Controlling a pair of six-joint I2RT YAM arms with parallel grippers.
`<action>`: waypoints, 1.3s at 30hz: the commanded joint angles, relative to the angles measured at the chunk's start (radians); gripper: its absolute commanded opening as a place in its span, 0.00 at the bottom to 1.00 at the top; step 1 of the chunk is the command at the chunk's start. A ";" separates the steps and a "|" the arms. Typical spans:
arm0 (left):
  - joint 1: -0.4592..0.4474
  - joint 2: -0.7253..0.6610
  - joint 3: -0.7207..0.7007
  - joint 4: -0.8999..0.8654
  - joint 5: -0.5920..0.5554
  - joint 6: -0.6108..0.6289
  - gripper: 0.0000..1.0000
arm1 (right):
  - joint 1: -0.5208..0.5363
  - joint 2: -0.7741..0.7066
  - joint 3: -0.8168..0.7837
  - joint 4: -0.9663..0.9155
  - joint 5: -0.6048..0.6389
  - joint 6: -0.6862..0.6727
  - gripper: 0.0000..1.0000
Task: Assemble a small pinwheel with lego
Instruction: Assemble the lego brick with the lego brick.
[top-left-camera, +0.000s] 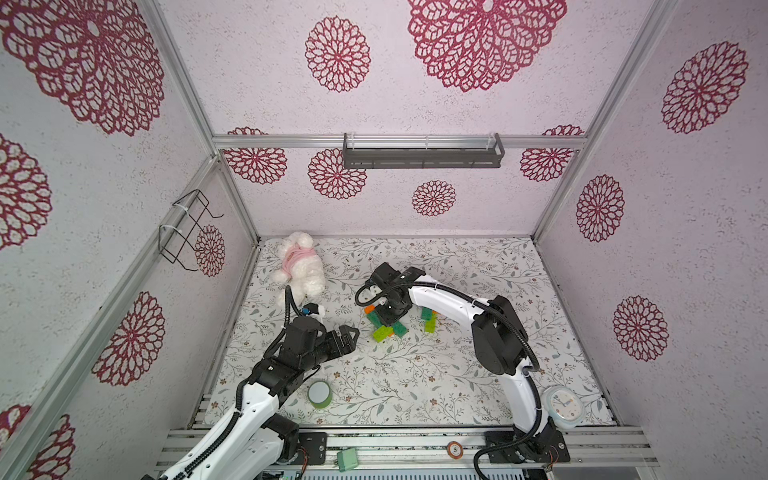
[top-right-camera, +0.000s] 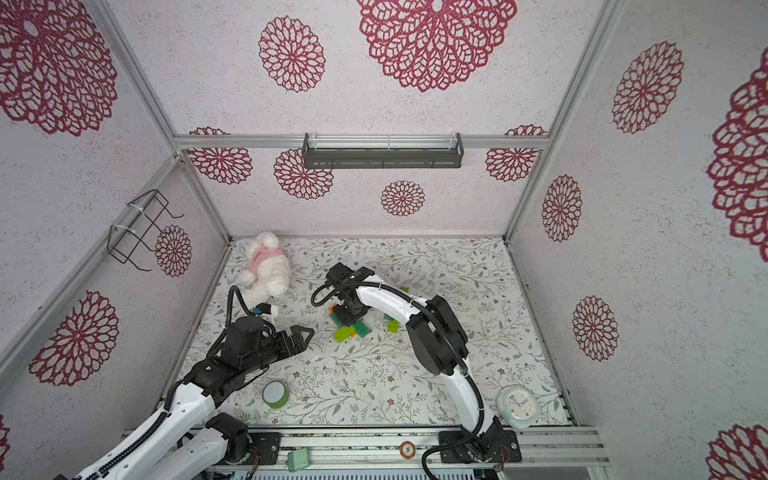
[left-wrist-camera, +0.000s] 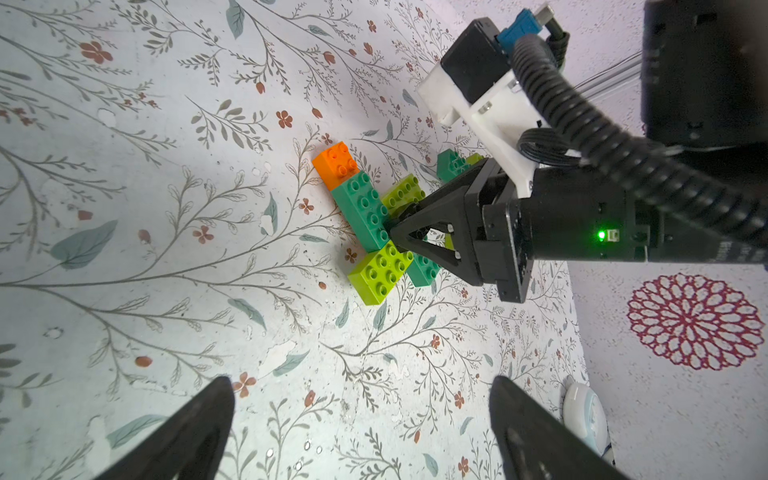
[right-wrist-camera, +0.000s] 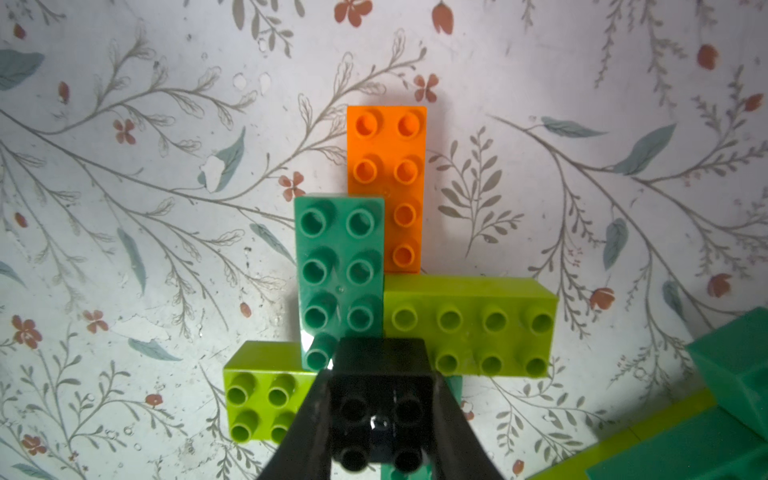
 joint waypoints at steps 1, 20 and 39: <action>0.009 0.004 0.006 0.027 0.001 0.001 0.97 | -0.023 -0.025 -0.056 -0.050 -0.015 0.019 0.00; 0.011 0.002 0.037 -0.008 -0.013 0.012 0.97 | -0.011 -0.070 -0.165 -0.020 0.066 0.038 0.00; 0.012 -0.030 0.050 -0.038 -0.033 0.016 0.97 | 0.003 -0.097 -0.164 -0.010 0.105 0.030 0.02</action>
